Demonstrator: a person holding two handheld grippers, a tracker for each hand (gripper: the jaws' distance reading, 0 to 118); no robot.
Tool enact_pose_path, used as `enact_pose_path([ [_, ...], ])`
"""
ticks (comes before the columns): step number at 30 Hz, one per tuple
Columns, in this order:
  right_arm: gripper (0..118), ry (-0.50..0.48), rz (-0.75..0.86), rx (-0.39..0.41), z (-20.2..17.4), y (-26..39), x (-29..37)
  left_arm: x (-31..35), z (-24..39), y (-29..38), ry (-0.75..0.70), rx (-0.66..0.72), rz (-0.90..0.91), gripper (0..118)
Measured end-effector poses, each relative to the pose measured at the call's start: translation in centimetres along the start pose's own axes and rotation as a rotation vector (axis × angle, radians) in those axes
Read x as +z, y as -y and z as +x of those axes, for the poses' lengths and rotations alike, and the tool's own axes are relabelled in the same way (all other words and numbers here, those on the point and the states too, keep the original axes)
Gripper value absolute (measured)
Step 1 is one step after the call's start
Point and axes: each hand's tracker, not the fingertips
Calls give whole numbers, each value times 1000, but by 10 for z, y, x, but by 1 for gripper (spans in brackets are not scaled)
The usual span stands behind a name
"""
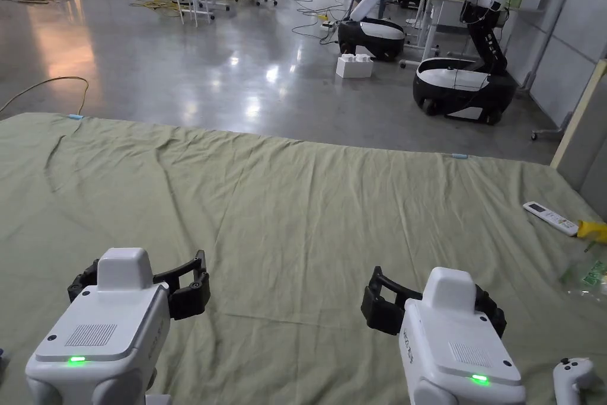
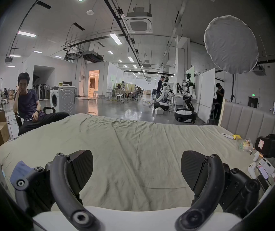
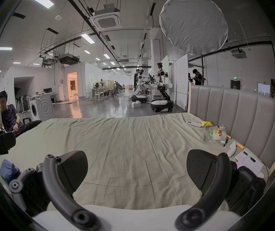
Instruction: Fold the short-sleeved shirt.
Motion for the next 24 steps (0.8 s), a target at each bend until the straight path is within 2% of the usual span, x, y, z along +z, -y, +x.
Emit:
enact_pose_path([
  [3, 118, -28, -14, -32, 0, -3, 0, -1, 2, 1, -15, -29, 13, 107],
  [7, 118, -21, -78, -121, 1, -7, -4, -1, 2, 0, -24, -16, 19, 107],
  [9, 118, -9, -97, -139, 1, -9, -5, -1, 2, -1, -33, -3, 20, 107],
  [14, 118, 17, -131, -138, -3, -14, -5, -3, 3, -3, -55, -25, 1, 107],
  [24, 118, 5, -163, -129, -4, -12, -8, -4, 5, 2, -39, -20, 5, 107],
])
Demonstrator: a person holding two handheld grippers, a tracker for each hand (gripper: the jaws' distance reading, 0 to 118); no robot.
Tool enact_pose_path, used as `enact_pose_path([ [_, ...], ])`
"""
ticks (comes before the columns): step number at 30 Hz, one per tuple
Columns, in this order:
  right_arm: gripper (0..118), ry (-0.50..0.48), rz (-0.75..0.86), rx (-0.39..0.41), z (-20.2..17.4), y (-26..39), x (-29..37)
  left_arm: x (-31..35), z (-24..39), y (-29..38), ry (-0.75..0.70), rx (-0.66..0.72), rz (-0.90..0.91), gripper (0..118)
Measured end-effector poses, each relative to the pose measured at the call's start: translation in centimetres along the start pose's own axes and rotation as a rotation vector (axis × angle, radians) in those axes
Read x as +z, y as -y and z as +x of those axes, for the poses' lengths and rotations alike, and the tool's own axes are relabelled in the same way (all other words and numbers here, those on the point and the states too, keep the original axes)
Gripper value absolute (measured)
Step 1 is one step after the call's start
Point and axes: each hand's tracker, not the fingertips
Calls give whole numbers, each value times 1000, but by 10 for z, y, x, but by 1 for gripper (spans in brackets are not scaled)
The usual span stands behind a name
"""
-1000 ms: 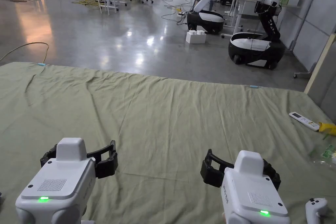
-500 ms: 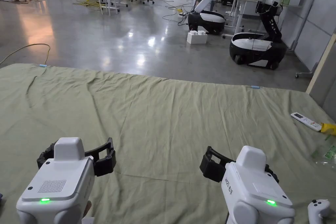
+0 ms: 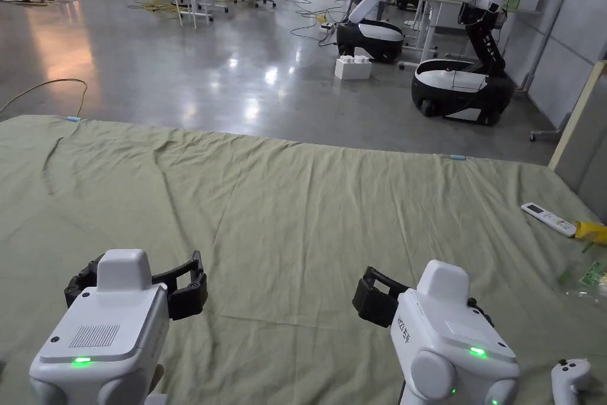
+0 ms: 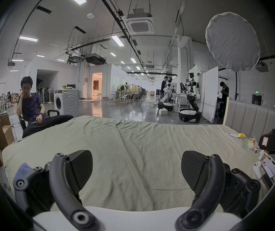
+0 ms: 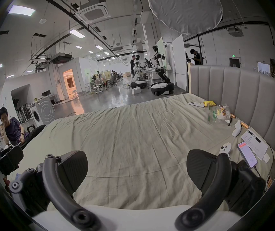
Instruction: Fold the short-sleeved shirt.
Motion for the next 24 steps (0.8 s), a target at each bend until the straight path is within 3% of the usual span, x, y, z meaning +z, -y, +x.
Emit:
enact_pose_path([
  [11, 118, 53, -31, 13, 7, 4, -10, 1, 4, -1, 36, -19, 3, 107],
  [24, 118, 45, -26, 38, 7, 9, -16, -3, 0, 2, 41, -26, -8, 107],
])
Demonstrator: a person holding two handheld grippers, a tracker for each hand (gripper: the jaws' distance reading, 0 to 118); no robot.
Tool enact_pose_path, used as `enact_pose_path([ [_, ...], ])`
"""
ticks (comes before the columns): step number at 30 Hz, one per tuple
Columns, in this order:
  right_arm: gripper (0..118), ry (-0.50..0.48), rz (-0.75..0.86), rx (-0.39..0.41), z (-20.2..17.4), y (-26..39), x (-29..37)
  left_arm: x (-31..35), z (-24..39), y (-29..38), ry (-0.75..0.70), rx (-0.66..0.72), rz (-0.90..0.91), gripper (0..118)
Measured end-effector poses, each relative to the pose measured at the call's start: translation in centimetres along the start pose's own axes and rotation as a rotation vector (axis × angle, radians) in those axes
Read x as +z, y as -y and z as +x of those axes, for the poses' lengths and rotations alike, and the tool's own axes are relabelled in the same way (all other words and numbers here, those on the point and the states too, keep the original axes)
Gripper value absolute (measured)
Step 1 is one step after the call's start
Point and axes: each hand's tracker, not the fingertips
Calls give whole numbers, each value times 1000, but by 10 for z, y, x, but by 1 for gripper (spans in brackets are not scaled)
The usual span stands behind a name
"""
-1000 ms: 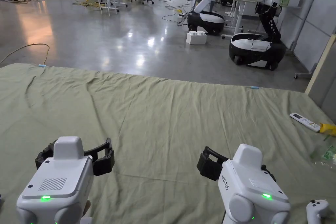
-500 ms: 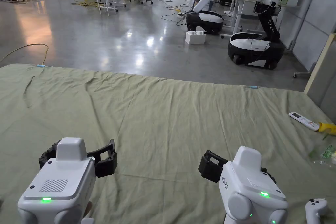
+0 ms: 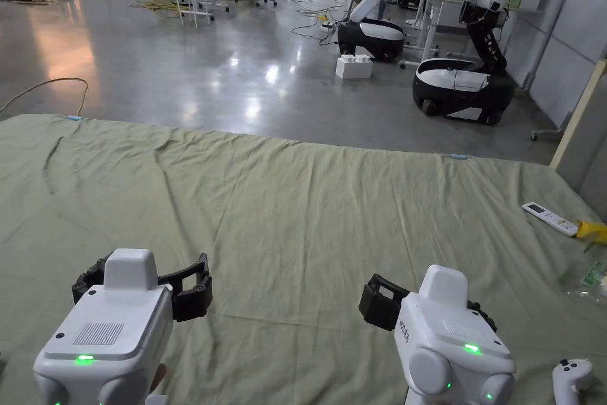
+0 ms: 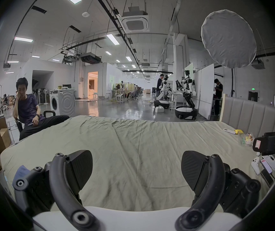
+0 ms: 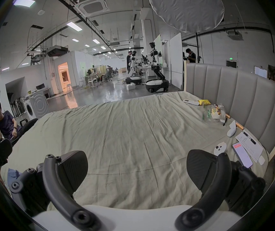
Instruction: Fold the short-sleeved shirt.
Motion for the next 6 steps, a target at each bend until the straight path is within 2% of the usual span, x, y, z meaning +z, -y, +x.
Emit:
enact_pose_path([
  [4, 118, -103, 49, 0, 4, 4, 2, 1, 0, 1, 11, -20, 31, 108],
  [6, 118, -153, 110, 46, 5, 7, 5, 1, 0, 0, 13, -24, 31, 107],
])
